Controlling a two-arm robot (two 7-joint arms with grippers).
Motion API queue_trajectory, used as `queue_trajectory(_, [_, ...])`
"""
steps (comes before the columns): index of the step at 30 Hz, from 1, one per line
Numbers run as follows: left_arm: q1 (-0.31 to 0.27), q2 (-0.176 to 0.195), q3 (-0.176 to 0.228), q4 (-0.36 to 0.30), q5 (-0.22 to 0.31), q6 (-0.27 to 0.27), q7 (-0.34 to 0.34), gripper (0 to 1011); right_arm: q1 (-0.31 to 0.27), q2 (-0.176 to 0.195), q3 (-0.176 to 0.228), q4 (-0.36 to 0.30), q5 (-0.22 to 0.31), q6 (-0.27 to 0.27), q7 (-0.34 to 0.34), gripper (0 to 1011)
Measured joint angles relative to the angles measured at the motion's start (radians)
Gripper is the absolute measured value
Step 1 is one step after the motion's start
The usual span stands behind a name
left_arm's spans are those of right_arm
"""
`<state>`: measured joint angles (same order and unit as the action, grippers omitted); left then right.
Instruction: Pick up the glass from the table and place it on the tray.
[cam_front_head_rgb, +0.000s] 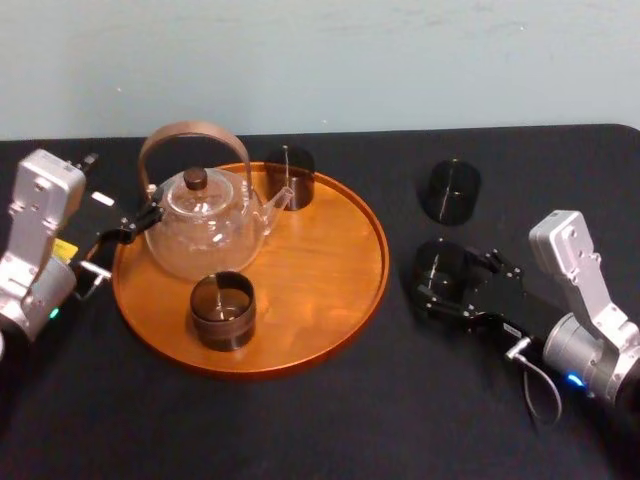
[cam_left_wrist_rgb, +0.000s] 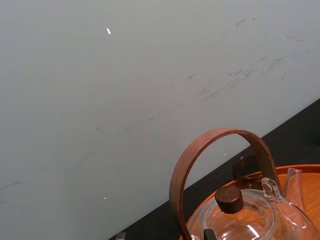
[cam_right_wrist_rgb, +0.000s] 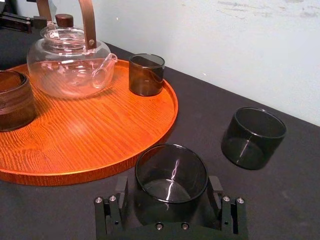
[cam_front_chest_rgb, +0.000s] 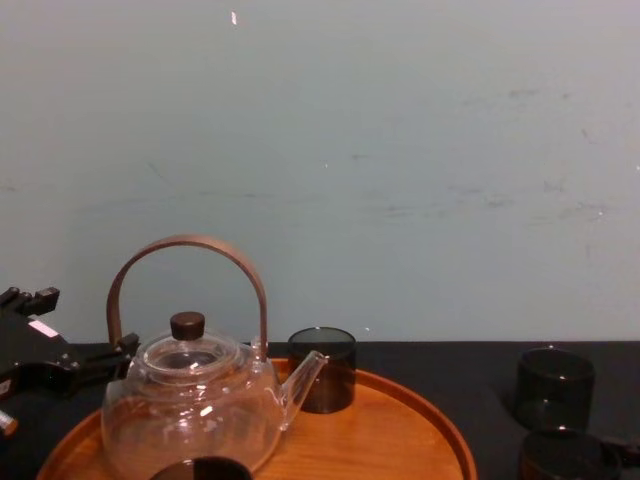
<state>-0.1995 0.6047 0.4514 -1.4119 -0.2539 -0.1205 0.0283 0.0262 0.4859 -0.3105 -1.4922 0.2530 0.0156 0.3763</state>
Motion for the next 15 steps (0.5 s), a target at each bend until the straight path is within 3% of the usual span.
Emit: queue_trajectory(15, [0.0, 0.0, 0.0, 0.0, 0.0, 0.0, 0.0, 1010, 0.046, -0.034, -0.007, 0.053, -0.008, 0.011, 0.039, 1003])
